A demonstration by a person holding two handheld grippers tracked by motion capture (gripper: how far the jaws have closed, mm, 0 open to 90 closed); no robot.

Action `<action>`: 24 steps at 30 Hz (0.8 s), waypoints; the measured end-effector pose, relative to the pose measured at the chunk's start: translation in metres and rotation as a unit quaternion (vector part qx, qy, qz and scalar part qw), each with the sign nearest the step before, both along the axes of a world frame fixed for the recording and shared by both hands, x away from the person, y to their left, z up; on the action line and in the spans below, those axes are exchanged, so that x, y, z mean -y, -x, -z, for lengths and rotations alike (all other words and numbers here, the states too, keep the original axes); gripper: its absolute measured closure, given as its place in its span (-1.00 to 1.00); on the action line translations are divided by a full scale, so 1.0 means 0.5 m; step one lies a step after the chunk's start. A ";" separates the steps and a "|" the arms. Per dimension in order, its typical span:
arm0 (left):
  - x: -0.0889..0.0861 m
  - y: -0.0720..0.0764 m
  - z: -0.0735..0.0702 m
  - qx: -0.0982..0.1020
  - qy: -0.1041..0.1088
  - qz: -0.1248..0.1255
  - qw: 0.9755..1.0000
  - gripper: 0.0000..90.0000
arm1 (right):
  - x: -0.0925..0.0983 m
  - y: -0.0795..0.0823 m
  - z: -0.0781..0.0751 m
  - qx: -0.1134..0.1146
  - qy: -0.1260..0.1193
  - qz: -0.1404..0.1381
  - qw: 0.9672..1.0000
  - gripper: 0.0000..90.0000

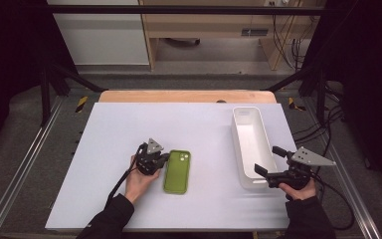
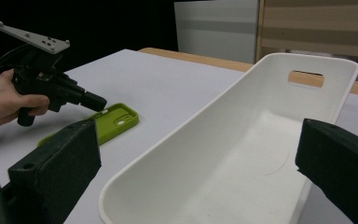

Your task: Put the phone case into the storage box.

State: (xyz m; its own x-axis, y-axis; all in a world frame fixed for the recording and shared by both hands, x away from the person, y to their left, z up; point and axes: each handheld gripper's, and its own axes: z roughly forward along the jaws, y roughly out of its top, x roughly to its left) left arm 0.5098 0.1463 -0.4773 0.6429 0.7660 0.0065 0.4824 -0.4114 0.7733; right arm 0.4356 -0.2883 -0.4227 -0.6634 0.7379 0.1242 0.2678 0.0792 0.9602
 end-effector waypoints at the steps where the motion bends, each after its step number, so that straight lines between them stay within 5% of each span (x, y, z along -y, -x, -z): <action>1: 0.000 0.000 0.000 0.000 0.000 0.000 1.000 1.00 | 0.000 0.000 0.000 0.000 0.000 0.000 1.000 -0.99; 19: 0.012 -0.001 0.000 -0.001 0.006 0.011 1.000 0.99 | -0.001 -0.001 0.001 0.000 0.001 0.000 1.000 -0.99; 24: 0.005 0.001 -0.010 0.000 0.015 0.011 1.000 0.86 | 0.000 0.000 0.000 -0.001 0.001 0.000 1.000 -0.99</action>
State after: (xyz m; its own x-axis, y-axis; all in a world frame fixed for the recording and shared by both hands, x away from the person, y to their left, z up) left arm 0.5094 0.1439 -0.4725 0.6598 0.7513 -0.0156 0.4733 -0.3993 0.7852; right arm 0.4357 -0.2881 -0.4228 -0.6631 0.7382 0.1238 0.2695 0.0812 0.9596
